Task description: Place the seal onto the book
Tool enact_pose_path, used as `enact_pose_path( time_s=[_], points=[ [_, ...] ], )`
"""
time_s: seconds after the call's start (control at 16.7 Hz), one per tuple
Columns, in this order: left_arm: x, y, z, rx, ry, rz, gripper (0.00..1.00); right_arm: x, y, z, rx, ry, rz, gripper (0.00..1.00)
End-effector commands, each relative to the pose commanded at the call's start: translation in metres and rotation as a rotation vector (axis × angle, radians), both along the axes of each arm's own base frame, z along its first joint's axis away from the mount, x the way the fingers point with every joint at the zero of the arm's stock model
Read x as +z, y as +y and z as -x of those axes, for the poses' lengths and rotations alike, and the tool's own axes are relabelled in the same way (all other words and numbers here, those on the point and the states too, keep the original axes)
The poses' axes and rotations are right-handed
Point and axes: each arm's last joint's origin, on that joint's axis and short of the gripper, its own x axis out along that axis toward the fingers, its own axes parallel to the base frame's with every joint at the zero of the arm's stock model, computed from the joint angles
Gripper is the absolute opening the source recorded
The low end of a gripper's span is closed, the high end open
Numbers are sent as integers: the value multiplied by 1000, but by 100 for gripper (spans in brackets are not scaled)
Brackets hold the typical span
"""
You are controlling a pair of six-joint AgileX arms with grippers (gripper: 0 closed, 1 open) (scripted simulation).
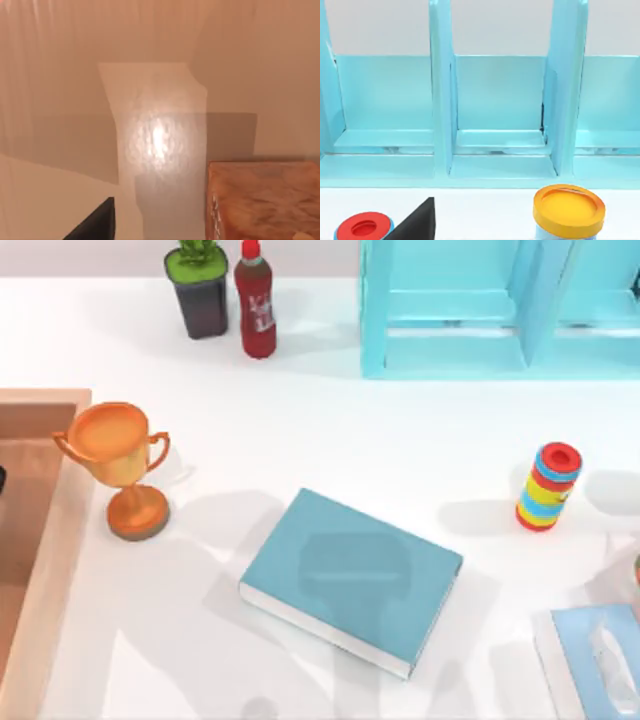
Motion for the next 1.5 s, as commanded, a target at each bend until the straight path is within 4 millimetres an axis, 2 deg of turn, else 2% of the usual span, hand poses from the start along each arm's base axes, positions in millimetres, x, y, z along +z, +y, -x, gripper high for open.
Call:
enact_pose_path(
  time_s=[0.18,0.96,1.5],
  points=[
    [0,0,0,0,0,0,100,0,0,0,0,0,0,100],
    [0,0,0,0,0,0,2,0,0,0,0,0,0,100],
    [0,-1,0,-3,-2,0,0,0,0,0,0,0,0,100]
  ],
)
